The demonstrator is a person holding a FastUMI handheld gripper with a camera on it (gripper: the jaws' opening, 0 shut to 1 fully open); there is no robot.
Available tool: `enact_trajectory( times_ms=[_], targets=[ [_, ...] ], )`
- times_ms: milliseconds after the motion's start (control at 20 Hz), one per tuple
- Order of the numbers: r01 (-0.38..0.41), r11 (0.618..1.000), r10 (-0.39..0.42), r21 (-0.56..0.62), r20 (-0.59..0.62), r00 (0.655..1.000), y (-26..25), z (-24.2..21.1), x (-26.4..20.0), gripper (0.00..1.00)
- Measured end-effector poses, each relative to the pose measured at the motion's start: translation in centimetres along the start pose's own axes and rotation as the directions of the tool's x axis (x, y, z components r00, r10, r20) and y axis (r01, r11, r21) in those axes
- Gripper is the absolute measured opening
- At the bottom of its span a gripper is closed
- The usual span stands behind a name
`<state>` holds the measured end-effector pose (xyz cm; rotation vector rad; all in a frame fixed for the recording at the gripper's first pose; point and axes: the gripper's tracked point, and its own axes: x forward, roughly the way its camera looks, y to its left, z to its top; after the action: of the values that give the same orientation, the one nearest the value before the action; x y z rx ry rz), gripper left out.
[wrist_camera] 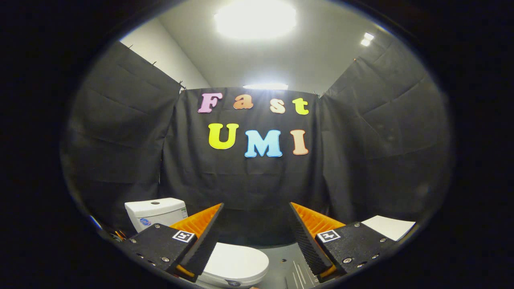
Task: Open the toilet lid.
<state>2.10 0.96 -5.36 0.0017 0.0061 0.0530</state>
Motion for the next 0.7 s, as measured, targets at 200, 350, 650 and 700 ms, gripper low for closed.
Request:
enact_trajectory(
  times_ms=[200,350,650,700],
  targets=[
    [-0.003,1.0,0.003,0.018,-0.033,0.999,2.4,-3.0,0.7,0.95],
    [-0.016,0.999,0.022,0.052,-0.102,0.995,5.0,-6.8,1.3,0.95],
    [-0.057,0.974,0.105,0.218,-0.215,0.971,9.7,-14.8,0.6,0.95],
    [-0.067,0.961,0.129,0.269,-0.223,0.966,10.5,-16.0,0.3,0.95]
  ],
)
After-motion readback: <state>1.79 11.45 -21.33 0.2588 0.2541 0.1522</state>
